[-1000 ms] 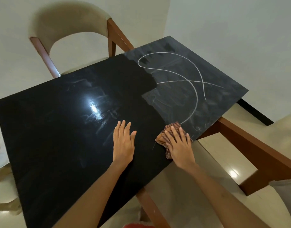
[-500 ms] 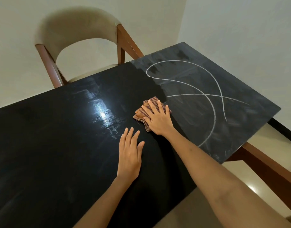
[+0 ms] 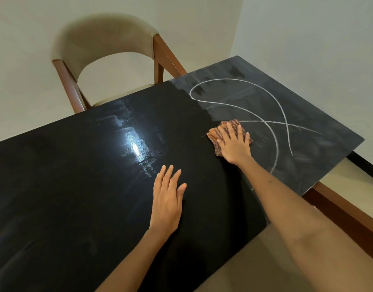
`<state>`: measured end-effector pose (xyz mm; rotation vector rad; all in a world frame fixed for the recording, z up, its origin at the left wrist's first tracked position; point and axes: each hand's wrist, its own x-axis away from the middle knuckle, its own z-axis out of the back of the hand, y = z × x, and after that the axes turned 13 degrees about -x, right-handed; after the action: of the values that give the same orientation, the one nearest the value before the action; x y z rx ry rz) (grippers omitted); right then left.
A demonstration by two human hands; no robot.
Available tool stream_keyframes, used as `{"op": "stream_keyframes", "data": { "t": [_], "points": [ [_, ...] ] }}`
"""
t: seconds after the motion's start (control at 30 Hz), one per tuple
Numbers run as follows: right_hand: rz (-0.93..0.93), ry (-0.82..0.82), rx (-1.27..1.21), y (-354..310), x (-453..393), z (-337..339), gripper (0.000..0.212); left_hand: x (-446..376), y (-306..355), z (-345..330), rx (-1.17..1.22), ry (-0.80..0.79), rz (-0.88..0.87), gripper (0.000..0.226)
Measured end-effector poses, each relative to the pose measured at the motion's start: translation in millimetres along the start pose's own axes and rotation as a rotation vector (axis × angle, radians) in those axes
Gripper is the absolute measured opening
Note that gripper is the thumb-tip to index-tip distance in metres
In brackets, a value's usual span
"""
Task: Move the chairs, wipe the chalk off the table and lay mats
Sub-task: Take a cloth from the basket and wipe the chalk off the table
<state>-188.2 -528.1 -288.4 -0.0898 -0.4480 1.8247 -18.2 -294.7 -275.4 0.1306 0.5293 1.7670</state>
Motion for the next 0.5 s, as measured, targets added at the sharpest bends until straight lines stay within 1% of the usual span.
{"op": "stream_keyframes", "data": {
  "t": [0.13, 0.2, 0.27, 0.4, 0.5],
  "points": [
    [0.212, -0.037, 0.133, -16, 64, -18, 0.054, 3, 13, -4, 0.01, -0.003, -0.002, 0.055],
    [0.325, -0.054, 0.124, -18, 104, -29, 0.053, 5, 22, -8, 0.028, -0.015, -0.012, 0.054],
    [0.389, -0.07, 0.114, -15, 133, -36, 0.052, 8, 31, -11, 0.047, -0.038, -0.027, 0.054],
    [0.399, -0.056, 0.145, -3, 135, -35, 0.052, 10, 48, -17, 0.044, -0.058, -0.081, 0.053],
    [0.278, -0.026, 0.123, 8, 108, -25, 0.051, 9, 54, -19, 0.035, -0.031, -0.099, 0.053]
  ]
}}
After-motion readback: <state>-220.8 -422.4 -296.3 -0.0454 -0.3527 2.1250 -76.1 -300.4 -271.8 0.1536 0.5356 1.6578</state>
